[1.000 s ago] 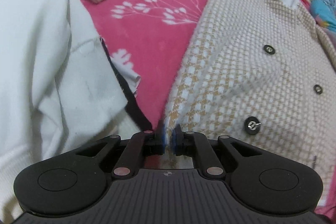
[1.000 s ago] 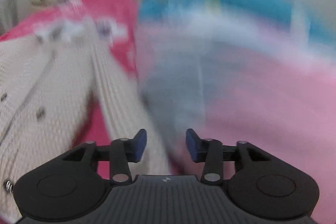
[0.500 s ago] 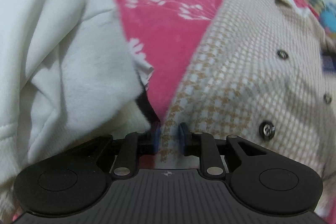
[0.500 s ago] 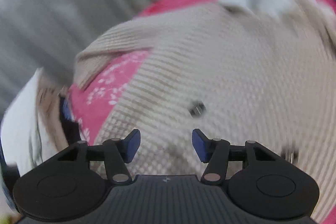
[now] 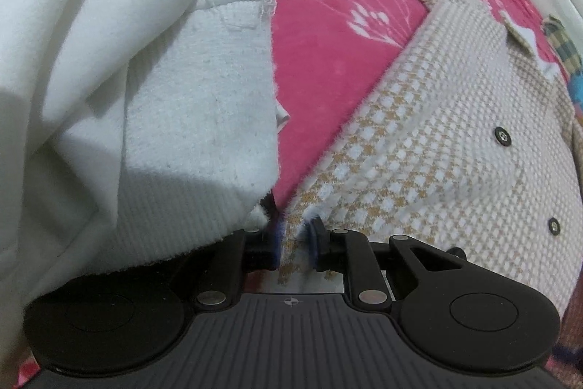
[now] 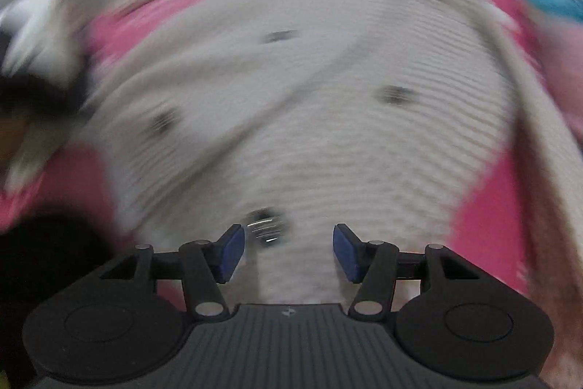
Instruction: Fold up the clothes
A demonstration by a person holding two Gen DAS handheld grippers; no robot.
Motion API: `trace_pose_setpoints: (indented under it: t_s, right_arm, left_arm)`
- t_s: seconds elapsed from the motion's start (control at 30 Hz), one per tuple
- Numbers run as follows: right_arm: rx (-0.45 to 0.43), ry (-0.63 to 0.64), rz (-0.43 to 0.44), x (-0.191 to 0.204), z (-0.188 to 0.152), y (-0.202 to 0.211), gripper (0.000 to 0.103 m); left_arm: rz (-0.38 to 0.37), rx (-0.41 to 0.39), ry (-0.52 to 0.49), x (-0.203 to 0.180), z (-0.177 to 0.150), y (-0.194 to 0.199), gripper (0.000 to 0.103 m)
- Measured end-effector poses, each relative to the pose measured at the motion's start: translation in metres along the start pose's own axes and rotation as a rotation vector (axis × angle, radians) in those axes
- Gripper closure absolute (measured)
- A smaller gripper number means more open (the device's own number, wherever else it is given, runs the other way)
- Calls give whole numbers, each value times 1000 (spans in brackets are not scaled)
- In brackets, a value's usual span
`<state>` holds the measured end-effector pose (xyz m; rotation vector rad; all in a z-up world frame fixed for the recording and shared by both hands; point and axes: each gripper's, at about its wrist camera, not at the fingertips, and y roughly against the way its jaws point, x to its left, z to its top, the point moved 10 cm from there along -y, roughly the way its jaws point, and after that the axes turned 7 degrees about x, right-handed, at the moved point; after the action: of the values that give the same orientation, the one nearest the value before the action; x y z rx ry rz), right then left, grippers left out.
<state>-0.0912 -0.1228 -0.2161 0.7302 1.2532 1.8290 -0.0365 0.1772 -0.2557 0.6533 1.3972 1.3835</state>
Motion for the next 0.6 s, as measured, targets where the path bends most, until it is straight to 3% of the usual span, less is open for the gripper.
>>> trace_pose_setpoints:
  t_s: [0.1,0.17,0.2,0.27,0.3,0.33,0.4,0.47,0.6]
  right_arm:
    - [-23,267,10,50,-3,-13,46]
    - [-31,395,-16,71,-4,-29,51]
    - [-20,432,-31,75,-7,-35,63]
    - [-19,453,-45,77,-10,-39,70]
    - [-23,440,-45,75,-11,-33,85]
    - [-32,402,-40,68,-11,-23,91]
    - [-67,301,-50,47,-12,2,94]
    - [-100,204,-118,22,-13,23,94]
    - [-228,-161,-208,-64,-18,91,94]
  left_arm:
    - [11,8,7,3,2,-1,86]
    - [15,14,14,4,4,-1,86]
    - [16,18,19,4,4,-2,86]
    - [17,24,27,4,5,-2,86]
    - [17,25,25,5,5,-2,86]
    - [17,24,20,5,5,-2,86]
    - [17,22,9,5,4,-2,86]
    - [17,17,-1,3,4,-3,86]
    - [12,16,-15,2,4,-3,86]
